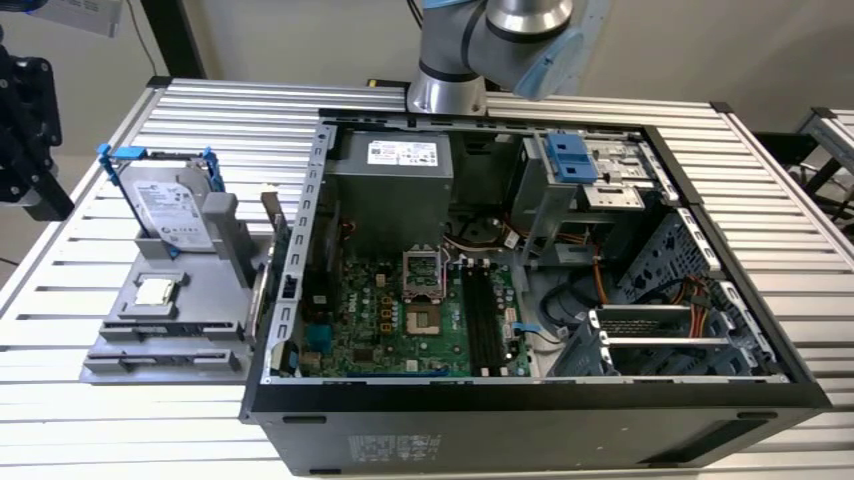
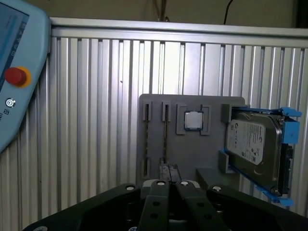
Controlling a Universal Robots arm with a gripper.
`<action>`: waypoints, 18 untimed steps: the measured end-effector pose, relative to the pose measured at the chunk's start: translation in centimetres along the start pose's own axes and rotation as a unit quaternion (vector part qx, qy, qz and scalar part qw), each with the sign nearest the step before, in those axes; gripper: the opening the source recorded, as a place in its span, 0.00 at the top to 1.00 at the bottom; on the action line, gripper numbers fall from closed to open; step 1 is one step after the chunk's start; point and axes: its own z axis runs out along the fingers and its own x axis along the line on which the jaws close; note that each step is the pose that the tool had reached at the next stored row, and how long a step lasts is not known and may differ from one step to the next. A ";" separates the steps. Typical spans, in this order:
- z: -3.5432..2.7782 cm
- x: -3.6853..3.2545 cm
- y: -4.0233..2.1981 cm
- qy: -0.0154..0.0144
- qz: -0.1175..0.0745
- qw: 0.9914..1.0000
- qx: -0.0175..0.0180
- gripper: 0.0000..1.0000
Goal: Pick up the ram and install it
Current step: 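Pick up the ram and move it above insertion slot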
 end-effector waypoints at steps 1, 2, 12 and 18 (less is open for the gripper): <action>0.00 0.00 0.00 0.000 0.000 1.000 0.000 0.00; 0.00 0.00 0.00 0.000 0.000 1.000 0.000 0.00; 0.27 0.01 -0.01 0.000 0.000 1.000 0.000 0.00; 0.71 0.01 -0.01 0.000 0.000 1.000 0.000 0.00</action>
